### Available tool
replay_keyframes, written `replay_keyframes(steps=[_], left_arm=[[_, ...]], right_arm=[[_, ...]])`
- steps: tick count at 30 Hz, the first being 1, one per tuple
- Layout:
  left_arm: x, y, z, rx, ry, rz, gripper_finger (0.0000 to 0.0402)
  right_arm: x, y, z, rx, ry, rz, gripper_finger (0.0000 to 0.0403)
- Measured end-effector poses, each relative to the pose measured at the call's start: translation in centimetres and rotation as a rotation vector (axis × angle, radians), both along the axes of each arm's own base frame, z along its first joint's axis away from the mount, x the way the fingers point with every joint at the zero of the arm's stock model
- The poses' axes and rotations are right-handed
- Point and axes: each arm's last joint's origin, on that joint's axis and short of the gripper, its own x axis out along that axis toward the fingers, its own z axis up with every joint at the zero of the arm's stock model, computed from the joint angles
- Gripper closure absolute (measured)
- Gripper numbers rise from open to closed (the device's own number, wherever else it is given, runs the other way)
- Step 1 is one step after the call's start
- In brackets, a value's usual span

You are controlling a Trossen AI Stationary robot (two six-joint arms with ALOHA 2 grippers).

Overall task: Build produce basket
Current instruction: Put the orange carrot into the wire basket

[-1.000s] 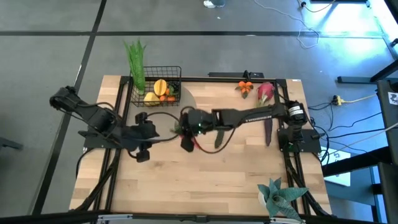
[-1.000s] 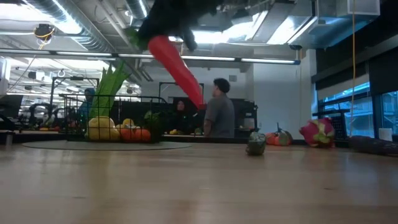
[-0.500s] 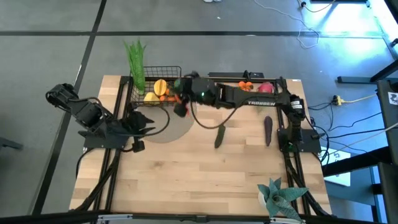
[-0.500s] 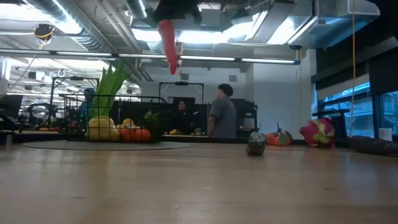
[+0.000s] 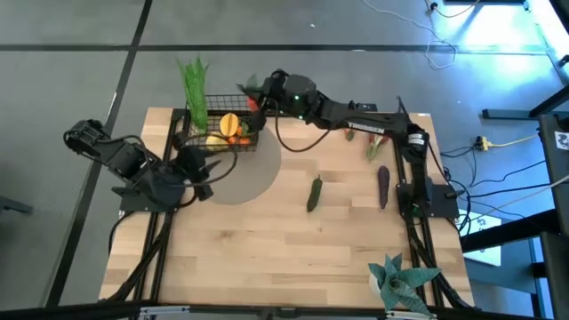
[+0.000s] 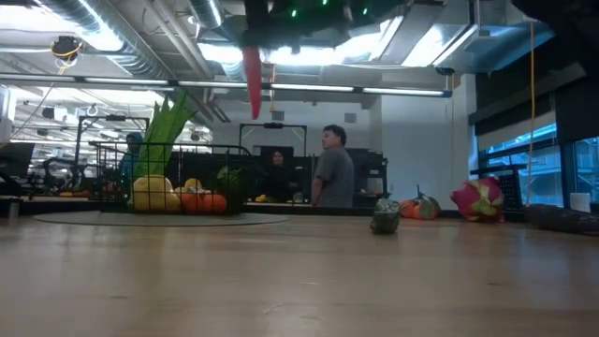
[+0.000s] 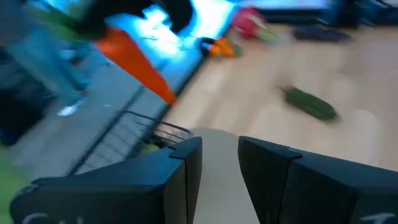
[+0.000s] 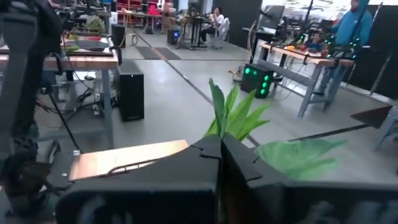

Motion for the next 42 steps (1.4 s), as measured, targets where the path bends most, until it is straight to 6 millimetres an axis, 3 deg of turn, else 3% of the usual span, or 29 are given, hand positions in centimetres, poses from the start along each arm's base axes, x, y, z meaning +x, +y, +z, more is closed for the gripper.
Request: replay_keyframes(steps=[10, 42], left_arm=[[0.5, 2.1, 0.2, 0.071, -0.045, 0.210, 0.0307], [0.9, 3.4, 0.0, 0.033, -0.002, 0.237, 0.0307]], right_arm=[[1.6, -1.7, -2.9, -0.011, -0.021, 0.033, 0.0403], [5.2, -2.3, -13.7, 0.069, 0.188, 0.187, 0.0403]])
